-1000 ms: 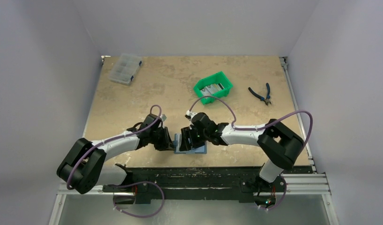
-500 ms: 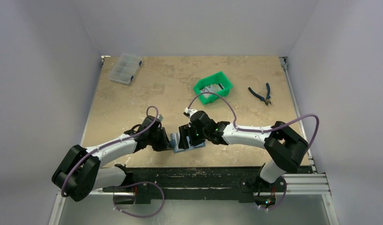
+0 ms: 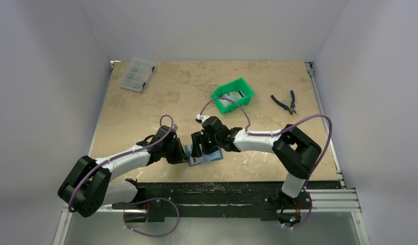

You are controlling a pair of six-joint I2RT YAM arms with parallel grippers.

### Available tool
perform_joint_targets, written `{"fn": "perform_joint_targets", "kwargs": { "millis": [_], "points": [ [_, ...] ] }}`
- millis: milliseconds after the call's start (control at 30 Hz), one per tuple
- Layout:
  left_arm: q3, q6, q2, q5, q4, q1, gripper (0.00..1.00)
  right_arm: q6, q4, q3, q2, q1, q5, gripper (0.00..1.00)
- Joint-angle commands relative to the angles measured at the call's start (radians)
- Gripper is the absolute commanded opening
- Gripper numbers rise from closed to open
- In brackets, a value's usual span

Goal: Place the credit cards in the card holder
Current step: Insert the credit card into the card holder.

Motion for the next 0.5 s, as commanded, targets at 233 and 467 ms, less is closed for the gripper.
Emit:
{"fn": "perform_joint_targets", "kwargs": {
  "millis": [233,467],
  "points": [
    [0.038,0.034,-0.017,-0.040,-0.020,0.000,0.14,-0.004,0.035,-0.019,-0.182,-0.071,-0.058,0.72],
    [0.051,0.050,-0.151,-0.077,-0.111,0.000,0.32,-0.154,-0.122,-0.169,-0.422,-0.288,-0.088,0.86]
  ]
}}
